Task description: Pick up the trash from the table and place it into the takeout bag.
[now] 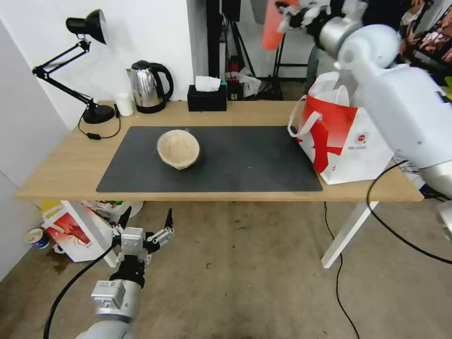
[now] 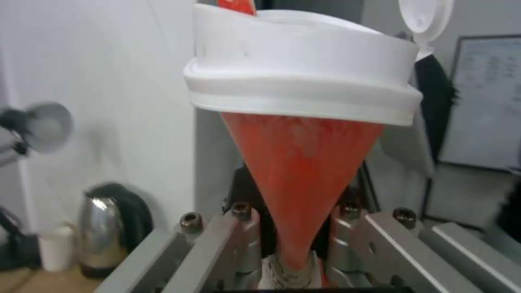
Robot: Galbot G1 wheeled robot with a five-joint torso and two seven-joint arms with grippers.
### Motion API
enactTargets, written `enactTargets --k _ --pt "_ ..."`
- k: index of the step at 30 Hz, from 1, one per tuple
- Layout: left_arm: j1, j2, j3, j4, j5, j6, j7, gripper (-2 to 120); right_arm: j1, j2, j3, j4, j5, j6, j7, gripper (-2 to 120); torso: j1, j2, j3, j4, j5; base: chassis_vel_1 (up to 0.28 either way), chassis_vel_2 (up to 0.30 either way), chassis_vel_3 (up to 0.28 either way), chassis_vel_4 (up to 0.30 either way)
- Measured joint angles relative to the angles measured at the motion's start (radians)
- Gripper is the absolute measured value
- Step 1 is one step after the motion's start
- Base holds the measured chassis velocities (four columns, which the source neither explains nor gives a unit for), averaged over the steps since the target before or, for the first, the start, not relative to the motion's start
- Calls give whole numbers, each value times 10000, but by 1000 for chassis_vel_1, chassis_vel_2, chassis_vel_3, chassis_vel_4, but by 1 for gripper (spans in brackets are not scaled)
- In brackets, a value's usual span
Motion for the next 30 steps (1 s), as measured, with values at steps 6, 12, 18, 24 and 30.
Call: enactTargets --k 6,12,18,24,30 --pt "0 0 -1 0 0 0 -1 100 -319 -561 191 372 8 -307 107 10 1 0 1 1 4 0 0 0 0" --pt "0 0 0 0 0 0 0 100 -955 -1665 654 1010 94 -646 103 10 2 0 0 -1 3 0 0 0 0" --pt "0 0 0 0 0 0 0 100 -1750 -2386 1220 1205 121 -681 -50 10 2 0 0 1 2 0 0 0 0" --pt "0 0 0 0 0 0 0 100 -2157 -2721 1520 1198 121 -643 -198 10 2 0 0 1 2 0 0 0 0" --pt "0 0 0 0 0 0 0 100 -2467 -2936 1776 1193 99 -620 -321 10 2 0 0 1 1 0 0 0 0"
